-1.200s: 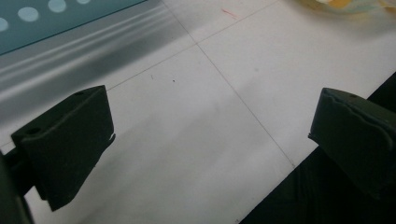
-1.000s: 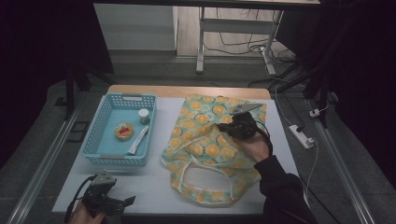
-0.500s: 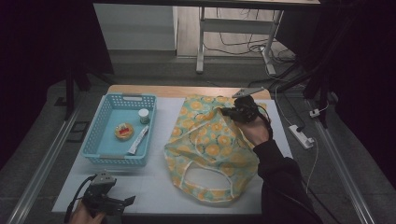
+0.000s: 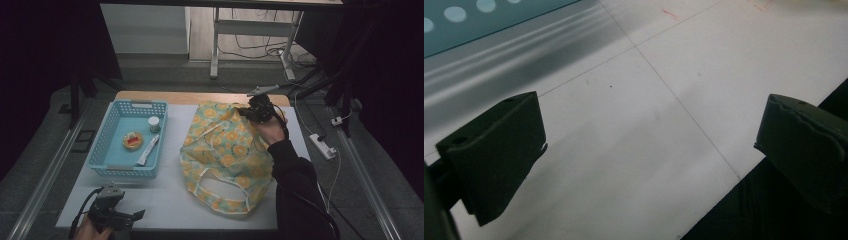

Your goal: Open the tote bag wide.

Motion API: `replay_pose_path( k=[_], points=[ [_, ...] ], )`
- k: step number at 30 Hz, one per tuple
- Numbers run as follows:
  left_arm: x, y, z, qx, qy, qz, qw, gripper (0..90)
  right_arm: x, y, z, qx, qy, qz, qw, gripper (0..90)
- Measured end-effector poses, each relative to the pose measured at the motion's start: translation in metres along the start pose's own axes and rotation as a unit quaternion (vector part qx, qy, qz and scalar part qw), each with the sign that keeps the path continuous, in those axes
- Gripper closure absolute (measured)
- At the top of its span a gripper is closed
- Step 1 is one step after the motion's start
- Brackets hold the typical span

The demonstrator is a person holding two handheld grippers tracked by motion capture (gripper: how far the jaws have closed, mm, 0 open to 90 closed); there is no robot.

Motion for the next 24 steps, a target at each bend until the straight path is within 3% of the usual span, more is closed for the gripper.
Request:
replay_pose_path(
  k=[11,24],
  points=[
    [0.000,0.000,0.000,0.002,0.002,0.002,1.0000,0.0,0.043,-0.017,-0.029,0.025,0.036,-0.002,0.9990,90.0],
    [0.001,0.000,0.000,0.002,0.004,0.004,1.0000,0.0,0.082,-0.016,-0.070,0.032,0.069,0.002,0.9971,89.8]
  ],
)
Point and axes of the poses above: each handheld gripper's, and its own axes: x roughly forward along the jaws, z roughly out of its top, y roughly to its left, the point moved 8 cm from there along x, roughly forward along the jaws, and after that the axes turned 9 degrees about y, right-handed, at the moved point
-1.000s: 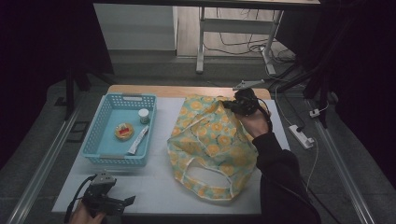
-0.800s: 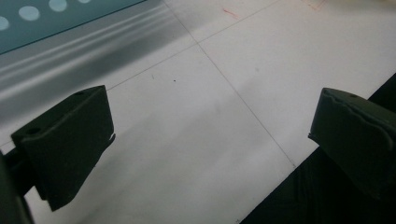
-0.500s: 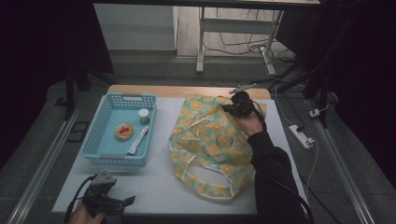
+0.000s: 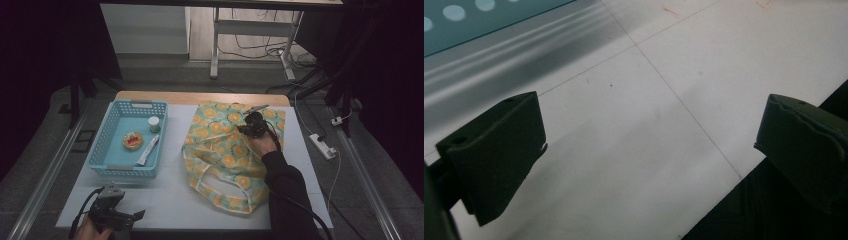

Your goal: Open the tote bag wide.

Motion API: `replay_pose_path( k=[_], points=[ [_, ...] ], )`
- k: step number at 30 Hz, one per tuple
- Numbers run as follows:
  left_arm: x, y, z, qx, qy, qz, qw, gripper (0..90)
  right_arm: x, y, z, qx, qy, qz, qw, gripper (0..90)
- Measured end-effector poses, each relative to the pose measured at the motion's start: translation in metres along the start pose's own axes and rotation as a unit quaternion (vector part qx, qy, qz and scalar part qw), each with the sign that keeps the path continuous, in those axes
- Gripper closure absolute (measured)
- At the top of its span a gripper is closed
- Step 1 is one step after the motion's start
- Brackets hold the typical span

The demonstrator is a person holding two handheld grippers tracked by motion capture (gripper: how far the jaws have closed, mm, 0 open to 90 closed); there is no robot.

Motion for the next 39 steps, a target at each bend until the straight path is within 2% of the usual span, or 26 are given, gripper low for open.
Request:
replay_pose_path(
  k=[4,9,10,11,12,16,19,20,24,27,30,35,36,39],
  points=[
    [0.000,0.000,0.000,0.000,0.000,0.000,1.0000,0.0,0.006,-0.001,-0.007,0.003,0.005,0.000,1.0000,89.3],
    [0.000,0.000,0.000,0.000,0.002,0.001,1.0000,0.0,0.004,-0.004,-0.009,0.016,-0.003,0.002,0.9999,82.0],
    [0.000,0.000,0.000,0.000,0.002,0.001,1.0000,0.0,-0.001,-0.005,-0.008,0.018,-0.010,-0.001,0.9998,76.7],
    [0.000,0.000,0.000,0.000,0.002,0.001,1.0000,0.0,-0.001,-0.005,-0.008,0.018,-0.010,-0.001,0.9998,76.7],
    [0.000,0.000,0.000,0.001,0.002,0.002,1.0000,0.0,-0.006,-0.004,-0.007,0.022,-0.018,0.003,0.9996,71.5],
    [0.000,0.000,0.000,0.001,0.003,0.003,1.0000,0.0,-0.017,0.000,-0.005,0.021,-0.028,0.010,0.9994,60.8],
    [0.001,0.000,0.000,0.001,0.002,0.004,1.0000,0.0,-0.022,0.004,-0.005,0.019,-0.032,0.014,0.9992,56.6],
    [0.001,0.000,0.000,0.001,0.002,0.004,1.0000,0.0,-0.026,0.009,-0.006,0.015,-0.032,0.019,0.9992,50.9],
    [0.001,0.000,0.000,0.001,0.003,0.005,1.0000,0.0,-0.032,0.016,-0.009,0.007,-0.035,0.017,0.9992,44.5],
    [0.001,0.000,0.000,0.002,0.003,0.005,1.0000,0.0,-0.039,0.025,-0.010,0.009,-0.041,0.035,0.9985,37.9],
    [0.001,0.000,0.000,0.001,0.004,0.005,1.0000,0.0,-0.045,0.037,-0.013,-0.001,-0.040,0.050,0.9979,29.3],
    [0.001,0.000,0.000,0.001,0.005,0.006,1.0000,0.0,-0.053,0.057,-0.017,-0.023,-0.036,0.055,0.9976,13.5],
    [0.001,-0.001,0.000,0.001,0.005,0.006,1.0000,0.0,-0.055,0.064,-0.020,-0.026,-0.033,0.058,0.9974,7.7],
    [0.001,-0.001,0.000,0.002,0.005,0.006,1.0000,0.0,-0.055,0.070,-0.022,-0.028,-0.031,0.059,0.9974,3.0]
  ],
)
Point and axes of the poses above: each handheld gripper's, and its own axes: x roughly forward along the jaws, z roughly out of its top, y roughly to its left, the point moved 8 cm from there along x, roughly forward along the jaws, and after that the axes turned 9 degrees about y, right-handed, at the moved point
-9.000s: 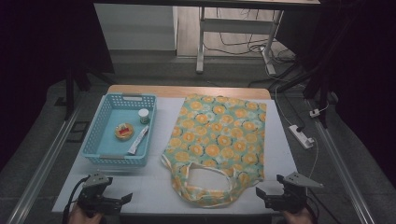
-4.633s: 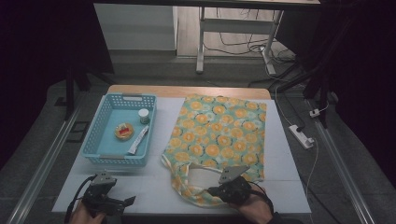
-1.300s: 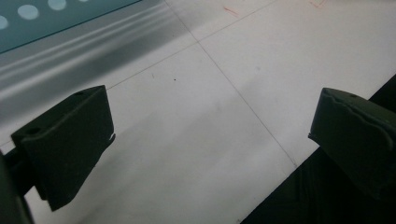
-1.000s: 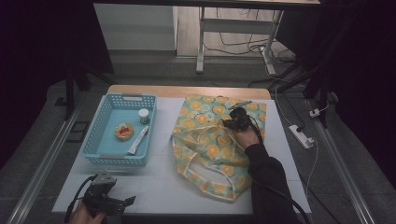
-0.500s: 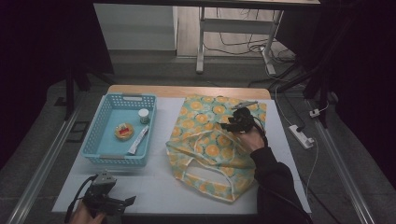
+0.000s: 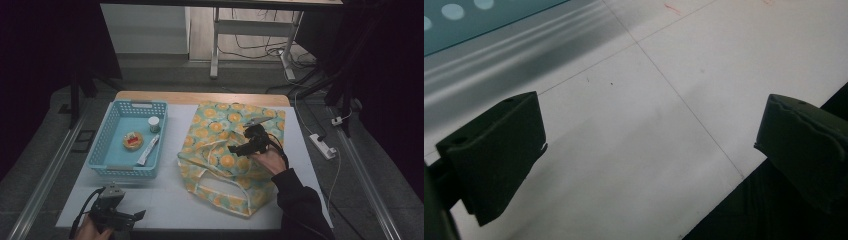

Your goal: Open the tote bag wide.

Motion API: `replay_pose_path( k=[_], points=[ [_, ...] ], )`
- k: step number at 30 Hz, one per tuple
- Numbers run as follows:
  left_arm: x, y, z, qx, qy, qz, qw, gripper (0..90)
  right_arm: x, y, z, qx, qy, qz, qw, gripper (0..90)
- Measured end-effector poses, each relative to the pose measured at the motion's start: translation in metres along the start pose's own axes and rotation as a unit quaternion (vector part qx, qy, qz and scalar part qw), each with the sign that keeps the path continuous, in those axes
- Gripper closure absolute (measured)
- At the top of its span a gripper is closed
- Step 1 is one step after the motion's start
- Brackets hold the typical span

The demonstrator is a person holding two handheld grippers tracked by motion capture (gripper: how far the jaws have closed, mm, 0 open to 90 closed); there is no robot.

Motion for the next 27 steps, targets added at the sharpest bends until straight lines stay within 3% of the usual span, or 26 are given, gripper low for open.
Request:
replay_pose_path(
  k=[10,16,20,27],
  points=[
    [0.000,0.000,0.000,0.003,-0.002,0.000,1.0000,0.0,0.002,0.033,-0.016,-0.024,0.018,0.009,0.9995,0.0],
    [-0.001,0.000,0.000,0.003,-0.002,-0.001,1.0000,0.0,0.016,0.051,-0.031,-0.039,0.043,0.017,0.9982,0.0],
    [-0.001,-0.001,0.000,0.004,-0.002,-0.001,1.0000,0.0,0.026,0.057,-0.037,-0.047,0.056,0.012,0.9972,0.0],
    [0.000,-0.001,0.000,0.005,-0.002,-0.001,1.0000,0.0,0.043,0.057,-0.046,-0.070,0.080,-0.017,0.9942,0.0]
  ],
)
Point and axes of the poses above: each handheld gripper's, and its own axes: x roughly forward along the jaws, z roughly out of its top, y roughly to its left, the point moved 8 cm from there along x, roughly forward along the jaws, and after that the axes turned 9 degrees about y, right-handed, at the moved point
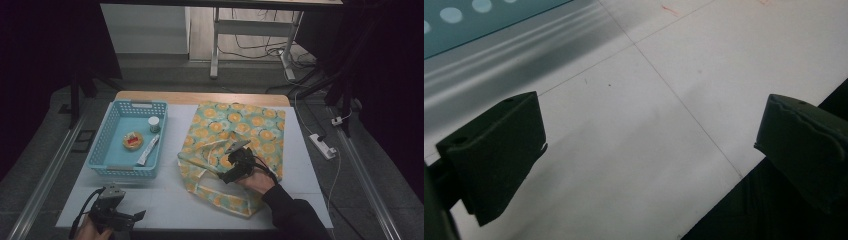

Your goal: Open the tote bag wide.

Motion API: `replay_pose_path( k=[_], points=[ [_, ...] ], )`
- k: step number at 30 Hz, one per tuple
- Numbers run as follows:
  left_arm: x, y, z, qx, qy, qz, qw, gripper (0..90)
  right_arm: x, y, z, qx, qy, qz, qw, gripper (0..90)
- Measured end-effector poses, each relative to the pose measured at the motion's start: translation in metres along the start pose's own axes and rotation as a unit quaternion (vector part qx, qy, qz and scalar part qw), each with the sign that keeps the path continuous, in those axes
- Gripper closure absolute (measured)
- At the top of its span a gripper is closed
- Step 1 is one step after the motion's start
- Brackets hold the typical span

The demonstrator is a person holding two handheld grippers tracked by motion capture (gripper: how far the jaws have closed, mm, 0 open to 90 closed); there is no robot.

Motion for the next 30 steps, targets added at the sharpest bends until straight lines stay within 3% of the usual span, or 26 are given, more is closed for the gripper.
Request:
replay_pose_path(
  k=[7,8,9,10,11,12,14,18,19,21,30],
  points=[
    [0.000,0.000,0.000,0.001,0.002,0.001,1.0000,0.0,0.000,-0.002,-0.001,0.002,-0.004,0.005,1.0000,13.9],
    [0.001,0.000,0.000,0.002,0.002,0.001,1.0000,0.0,-0.002,0.000,0.000,-0.008,-0.009,0.009,0.9999,22.8],
    [0.001,0.000,0.000,0.002,0.003,0.002,1.0000,0.0,-0.002,0.000,0.000,-0.008,-0.009,0.009,0.9999,22.8],
    [0.001,0.000,0.000,0.002,0.003,0.002,1.0000,0.0,-0.003,0.001,0.000,-0.012,-0.009,0.011,0.9998,28.3],
    [0.001,0.000,0.000,0.002,0.004,0.002,1.0000,0.0,-0.005,0.005,0.001,-0.022,-0.011,0.016,0.9996,40.1],
    [0.001,-0.001,0.000,0.002,0.004,0.003,1.0000,0.0,-0.005,0.006,0.002,-0.028,-0.012,0.019,0.9994,45.2],
    [0.001,-0.001,0.000,0.004,0.005,0.003,1.0000,0.0,-0.006,0.008,0.002,-0.030,-0.012,0.022,0.9992,50.0],
    [0.001,0.000,0.000,0.004,0.005,0.003,1.0000,0.0,-0.007,0.011,0.004,-0.034,-0.014,0.031,0.9988,77.6],
    [0.001,-0.001,0.000,0.004,0.005,0.003,1.0000,0.0,-0.007,0.011,0.004,-0.034,-0.014,0.031,0.9988,77.6],
    [0.001,-0.001,0.000,0.004,0.005,0.003,1.0000,0.0,-0.007,0.010,0.004,-0.036,-0.014,0.031,0.9988,88.6],
    [0.001,0.000,0.000,0.002,0.004,0.000,1.0000,0.0,-0.011,0.006,0.006,-0.025,-0.019,0.043,0.9986,90.0]
  ],
)
Point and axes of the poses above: each handheld gripper's, and its own axes: x roughly forward along the jaws, z roughly out of its top, y roughly to its left, the point moved 8 cm from there along x, roughly forward along the jaws, and after that the axes turned 9 degrees about y, right-handed, at the moved point
